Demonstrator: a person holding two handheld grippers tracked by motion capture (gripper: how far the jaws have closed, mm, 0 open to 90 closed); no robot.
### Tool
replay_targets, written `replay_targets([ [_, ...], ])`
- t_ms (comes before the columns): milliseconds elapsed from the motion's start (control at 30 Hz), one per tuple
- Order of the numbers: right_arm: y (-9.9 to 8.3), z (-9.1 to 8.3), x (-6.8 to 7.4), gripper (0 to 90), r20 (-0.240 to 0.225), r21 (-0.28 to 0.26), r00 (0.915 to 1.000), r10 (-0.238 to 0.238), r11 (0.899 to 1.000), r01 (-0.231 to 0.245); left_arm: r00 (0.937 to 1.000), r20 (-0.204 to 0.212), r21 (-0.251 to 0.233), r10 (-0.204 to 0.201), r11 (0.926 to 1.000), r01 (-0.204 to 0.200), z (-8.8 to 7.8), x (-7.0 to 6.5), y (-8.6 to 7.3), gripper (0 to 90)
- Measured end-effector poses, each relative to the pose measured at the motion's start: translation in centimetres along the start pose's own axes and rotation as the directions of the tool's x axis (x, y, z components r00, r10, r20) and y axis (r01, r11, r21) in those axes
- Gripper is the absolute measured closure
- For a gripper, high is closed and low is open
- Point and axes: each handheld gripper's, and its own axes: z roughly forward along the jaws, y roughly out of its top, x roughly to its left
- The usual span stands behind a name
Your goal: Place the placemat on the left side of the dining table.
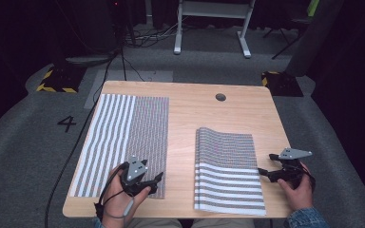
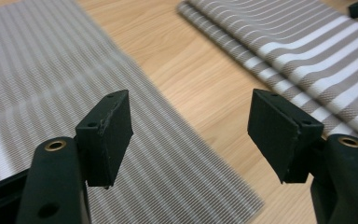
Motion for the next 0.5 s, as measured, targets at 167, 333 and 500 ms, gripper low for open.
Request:
replay_targets([
  [167,0.0,0.0,0.0,14.3,0.001,0.000,1.0000,0.000,1.000,0.000,0.9981,0.057,0.017,0.023,0.9996,-0.024,1.5,-1.7,0.4,30.5],
  [333,0.0,0.0,0.0,14.3,0.001,0.000,1.0000,0.001,1.000,-0.001,0.9943,0.094,-0.013,0.049,0.9987,-0.048,3.0,-3.3,-0.1,31.5],
  [500,0.0,0.0,0.0,14.3,0.000,0.000,1.0000,0.000,1.000,0.000,0.9865,0.143,-0.046,0.079,0.9962,-0.074,4.1,-4.7,-0.6,31.6],
])
